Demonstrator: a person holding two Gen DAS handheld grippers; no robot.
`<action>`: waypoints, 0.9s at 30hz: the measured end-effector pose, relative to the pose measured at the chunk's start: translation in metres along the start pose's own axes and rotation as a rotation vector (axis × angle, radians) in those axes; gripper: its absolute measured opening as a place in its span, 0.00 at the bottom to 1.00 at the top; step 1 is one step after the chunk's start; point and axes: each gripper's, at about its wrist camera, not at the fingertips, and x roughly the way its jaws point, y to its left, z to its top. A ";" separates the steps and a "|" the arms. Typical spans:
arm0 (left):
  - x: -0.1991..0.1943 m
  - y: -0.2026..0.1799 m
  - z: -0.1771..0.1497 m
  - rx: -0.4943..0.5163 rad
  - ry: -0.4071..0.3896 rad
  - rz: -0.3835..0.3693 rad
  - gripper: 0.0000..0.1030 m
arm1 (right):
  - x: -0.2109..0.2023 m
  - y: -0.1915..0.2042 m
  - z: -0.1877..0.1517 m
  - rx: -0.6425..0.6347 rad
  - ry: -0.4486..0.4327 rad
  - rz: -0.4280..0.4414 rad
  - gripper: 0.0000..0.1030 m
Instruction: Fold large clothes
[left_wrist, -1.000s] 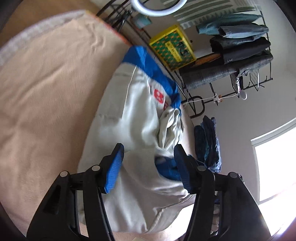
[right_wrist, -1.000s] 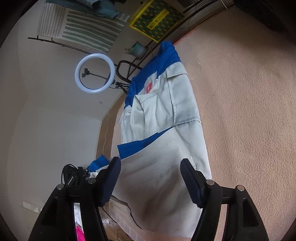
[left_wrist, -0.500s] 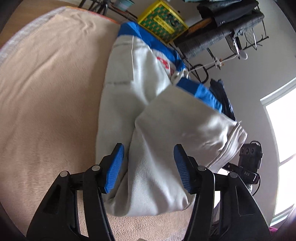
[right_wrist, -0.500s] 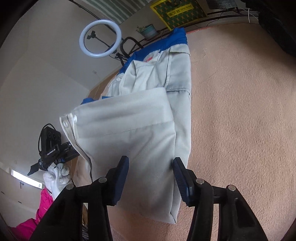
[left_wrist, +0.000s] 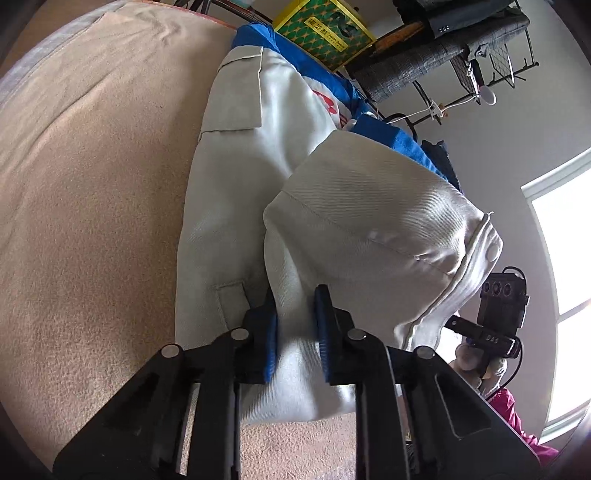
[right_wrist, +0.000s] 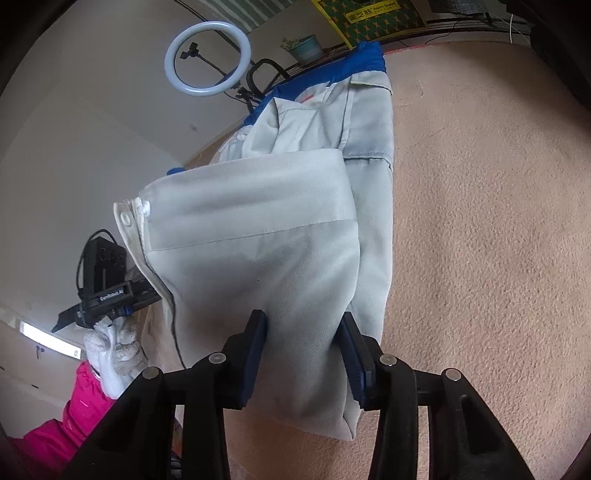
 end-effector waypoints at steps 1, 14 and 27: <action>-0.001 0.000 -0.001 -0.002 -0.005 0.002 0.13 | 0.002 0.001 0.000 -0.005 0.000 -0.009 0.44; -0.018 0.014 -0.027 -0.131 -0.041 0.049 0.06 | -0.020 0.026 -0.016 -0.055 -0.045 -0.101 0.05; -0.059 -0.044 -0.020 0.058 -0.251 0.166 0.12 | -0.045 0.055 0.000 -0.203 -0.206 -0.193 0.26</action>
